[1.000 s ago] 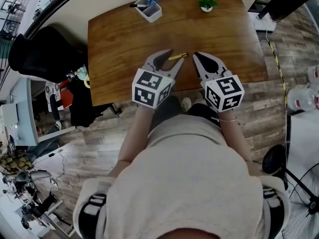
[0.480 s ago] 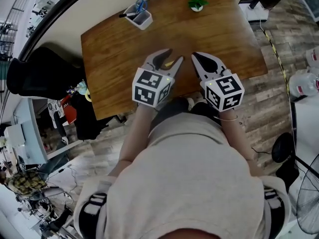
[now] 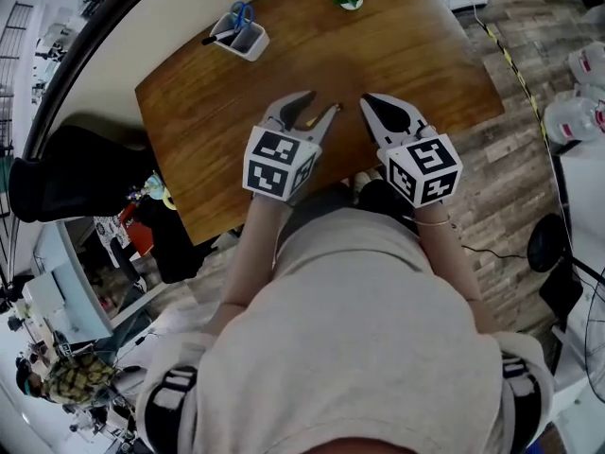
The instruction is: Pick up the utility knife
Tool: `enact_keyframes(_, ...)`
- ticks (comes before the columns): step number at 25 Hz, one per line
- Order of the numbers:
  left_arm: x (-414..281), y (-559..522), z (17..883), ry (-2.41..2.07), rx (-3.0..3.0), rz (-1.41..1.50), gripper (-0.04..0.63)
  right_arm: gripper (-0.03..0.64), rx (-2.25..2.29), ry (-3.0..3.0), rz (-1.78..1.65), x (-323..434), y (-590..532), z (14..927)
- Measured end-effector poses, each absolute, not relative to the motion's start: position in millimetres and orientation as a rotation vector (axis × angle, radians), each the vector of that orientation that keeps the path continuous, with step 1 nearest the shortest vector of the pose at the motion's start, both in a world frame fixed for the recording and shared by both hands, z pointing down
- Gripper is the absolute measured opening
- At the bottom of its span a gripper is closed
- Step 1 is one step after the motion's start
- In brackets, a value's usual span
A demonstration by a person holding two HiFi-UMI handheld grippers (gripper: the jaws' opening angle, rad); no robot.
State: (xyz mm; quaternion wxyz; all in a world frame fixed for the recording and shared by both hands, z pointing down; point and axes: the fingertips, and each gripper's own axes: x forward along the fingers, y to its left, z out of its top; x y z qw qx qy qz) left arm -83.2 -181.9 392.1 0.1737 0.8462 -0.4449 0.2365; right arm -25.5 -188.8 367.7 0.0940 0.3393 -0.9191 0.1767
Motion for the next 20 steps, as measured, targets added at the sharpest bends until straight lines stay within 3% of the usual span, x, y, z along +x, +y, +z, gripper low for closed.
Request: enact_keyframes(20, -81.3, -173.9, 480.7, -0.934, 2.436, 1.108, 0.184, 0.009, 1.173, -2.572, 0.697, -18.3, -189.8, 423.3)
